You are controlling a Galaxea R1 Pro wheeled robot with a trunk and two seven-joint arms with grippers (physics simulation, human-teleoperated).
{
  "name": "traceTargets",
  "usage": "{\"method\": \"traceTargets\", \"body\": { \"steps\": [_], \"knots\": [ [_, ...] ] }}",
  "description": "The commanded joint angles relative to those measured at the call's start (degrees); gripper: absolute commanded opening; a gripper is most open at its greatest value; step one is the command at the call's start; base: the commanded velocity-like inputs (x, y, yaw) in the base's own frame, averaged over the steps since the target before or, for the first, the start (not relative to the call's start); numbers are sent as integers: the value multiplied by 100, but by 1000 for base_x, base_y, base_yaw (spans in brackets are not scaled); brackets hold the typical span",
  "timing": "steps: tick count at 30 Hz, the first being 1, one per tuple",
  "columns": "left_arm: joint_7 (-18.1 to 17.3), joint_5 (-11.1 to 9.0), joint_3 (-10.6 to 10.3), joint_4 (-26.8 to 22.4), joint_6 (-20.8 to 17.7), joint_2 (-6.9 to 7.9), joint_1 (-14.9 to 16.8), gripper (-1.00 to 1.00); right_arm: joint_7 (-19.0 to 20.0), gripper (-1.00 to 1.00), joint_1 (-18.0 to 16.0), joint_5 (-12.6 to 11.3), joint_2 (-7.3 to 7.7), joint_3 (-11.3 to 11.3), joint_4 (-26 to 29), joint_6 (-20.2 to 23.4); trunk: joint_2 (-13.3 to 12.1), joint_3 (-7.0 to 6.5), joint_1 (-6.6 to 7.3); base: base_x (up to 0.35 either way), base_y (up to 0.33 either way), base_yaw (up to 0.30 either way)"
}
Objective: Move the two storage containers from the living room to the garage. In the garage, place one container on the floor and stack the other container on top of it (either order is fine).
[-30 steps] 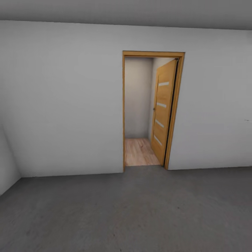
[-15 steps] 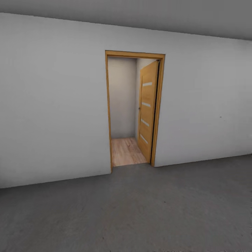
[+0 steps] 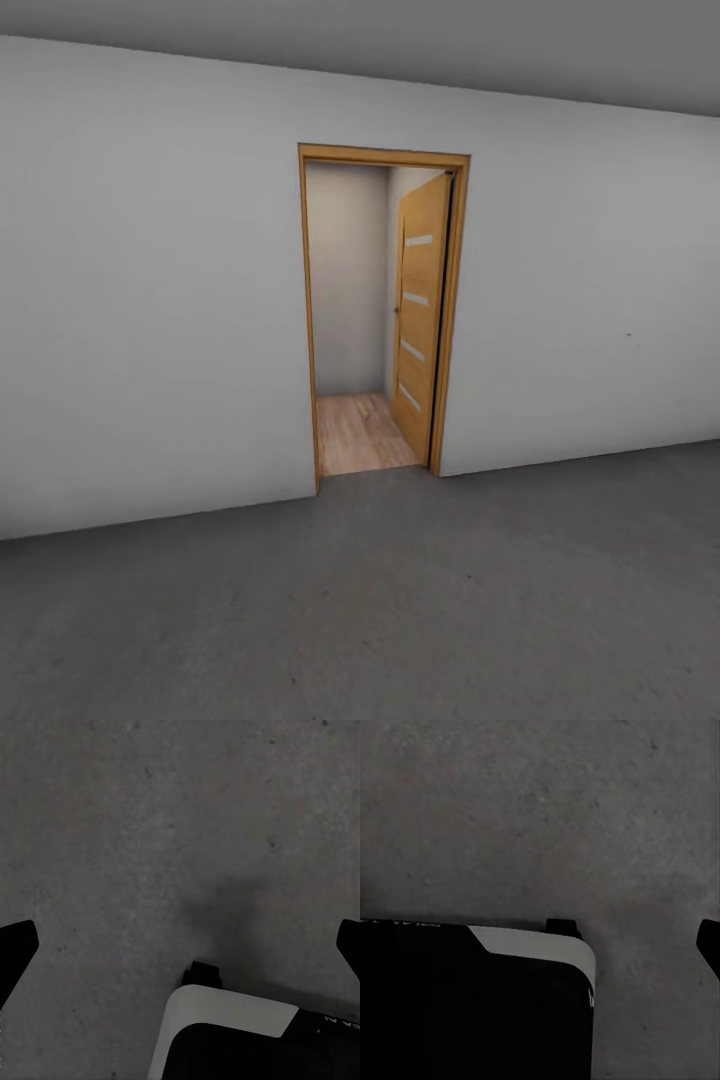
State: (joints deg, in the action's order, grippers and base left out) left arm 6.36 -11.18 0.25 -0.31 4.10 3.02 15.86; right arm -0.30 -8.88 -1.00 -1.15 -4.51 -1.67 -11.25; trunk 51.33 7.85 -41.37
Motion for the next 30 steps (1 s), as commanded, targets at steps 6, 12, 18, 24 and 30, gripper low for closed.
{"method": "traceTargets", "body": {
  "steps": [6,12,18,24,30],
  "knots": [
    [1,13,-34,5,-65,-23,5,100,3,100,-9,-6,0,-48,-18,-27,6,8,-1,200,0,0],
    [5,-5,-20,5,-80,-26,5,100,-5,100,-9,-5,0,-49,-18,-22,6,8,-1,307,0,0],
    [10,-25,-14,5,-76,-22,5,100,-7,100,-9,-5,0,-50,-18,-23,6,8,-1,312,-13,0],
    [14,-33,-8,5,-76,-22,5,100,-13,100,-9,-5,0,-46,-18,-27,6,8,-1,308,-104,0],
    [14,-41,-8,5,-76,-21,5,100,-11,100,-9,-5,0,-49,-18,-39,6,8,-1,305,-127,-24]
  ]
}}
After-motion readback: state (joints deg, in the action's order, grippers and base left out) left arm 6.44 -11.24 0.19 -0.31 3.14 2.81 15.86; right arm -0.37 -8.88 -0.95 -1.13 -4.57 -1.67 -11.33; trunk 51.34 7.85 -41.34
